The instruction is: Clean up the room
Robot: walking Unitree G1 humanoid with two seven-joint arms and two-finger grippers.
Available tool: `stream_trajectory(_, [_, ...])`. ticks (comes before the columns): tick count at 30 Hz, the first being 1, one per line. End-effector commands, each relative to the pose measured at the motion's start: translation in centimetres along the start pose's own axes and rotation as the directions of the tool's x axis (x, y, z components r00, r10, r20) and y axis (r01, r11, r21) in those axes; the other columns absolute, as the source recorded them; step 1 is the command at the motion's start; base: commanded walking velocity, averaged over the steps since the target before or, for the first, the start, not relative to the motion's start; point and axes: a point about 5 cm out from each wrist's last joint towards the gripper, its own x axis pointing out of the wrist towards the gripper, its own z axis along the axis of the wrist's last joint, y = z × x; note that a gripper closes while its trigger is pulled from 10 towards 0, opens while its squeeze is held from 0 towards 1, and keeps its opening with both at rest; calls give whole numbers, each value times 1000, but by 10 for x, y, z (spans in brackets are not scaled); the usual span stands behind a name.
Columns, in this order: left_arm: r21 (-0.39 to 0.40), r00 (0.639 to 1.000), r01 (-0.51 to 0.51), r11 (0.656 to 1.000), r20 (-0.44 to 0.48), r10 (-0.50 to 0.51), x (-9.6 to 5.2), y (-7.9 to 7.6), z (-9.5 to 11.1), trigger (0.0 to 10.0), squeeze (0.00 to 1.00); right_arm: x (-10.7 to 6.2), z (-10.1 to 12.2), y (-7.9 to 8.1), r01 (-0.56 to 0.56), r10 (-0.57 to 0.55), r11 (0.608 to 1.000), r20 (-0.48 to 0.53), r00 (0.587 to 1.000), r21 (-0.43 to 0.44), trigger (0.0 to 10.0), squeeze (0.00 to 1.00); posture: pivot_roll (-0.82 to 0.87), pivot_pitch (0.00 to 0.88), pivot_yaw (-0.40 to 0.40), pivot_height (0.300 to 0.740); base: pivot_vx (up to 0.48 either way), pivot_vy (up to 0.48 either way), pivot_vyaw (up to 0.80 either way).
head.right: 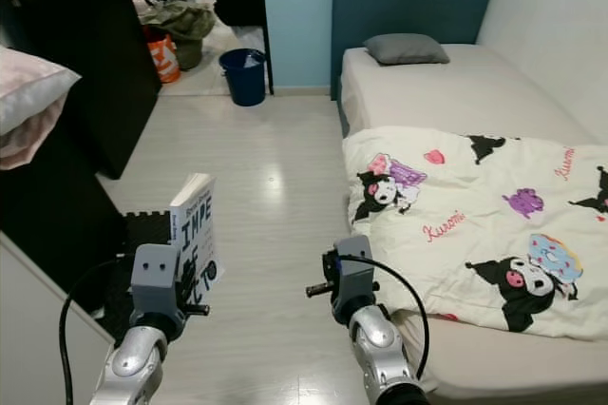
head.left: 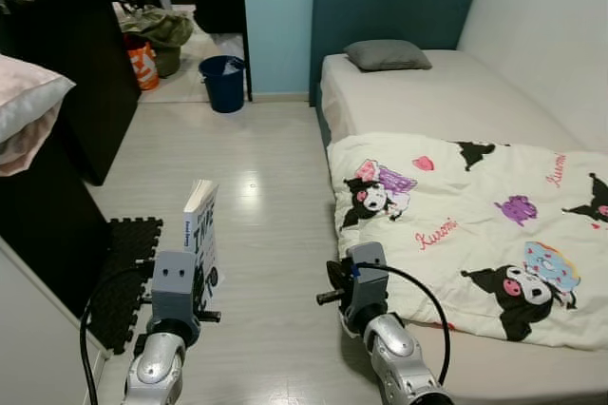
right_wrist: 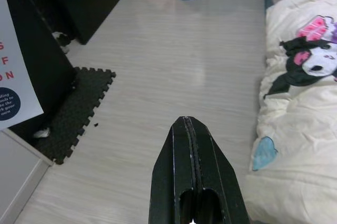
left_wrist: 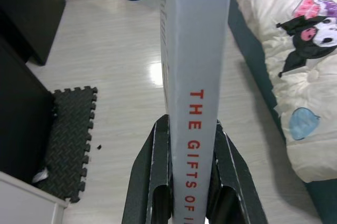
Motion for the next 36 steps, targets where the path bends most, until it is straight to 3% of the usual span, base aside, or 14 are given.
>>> stream_trajectory(1, [-5, 999, -1, 1000, 39, 1, 0, 1, 5, 10000, 0, -3, -7, 1, 4, -3, 1000, -24, 1000, 16, 10000, 0, 20, 91, -34, 740, 0, 0, 0])
stream_trajectory(36, [-21, 998, -9, 1000, 68, 11, 1, 5, 10, 10000, 0, -2, -6, -1, 4, -4, 1000, -23, 1000, 20, 10000, 0, 24, 83, -39, 740, 339, 0, 0])
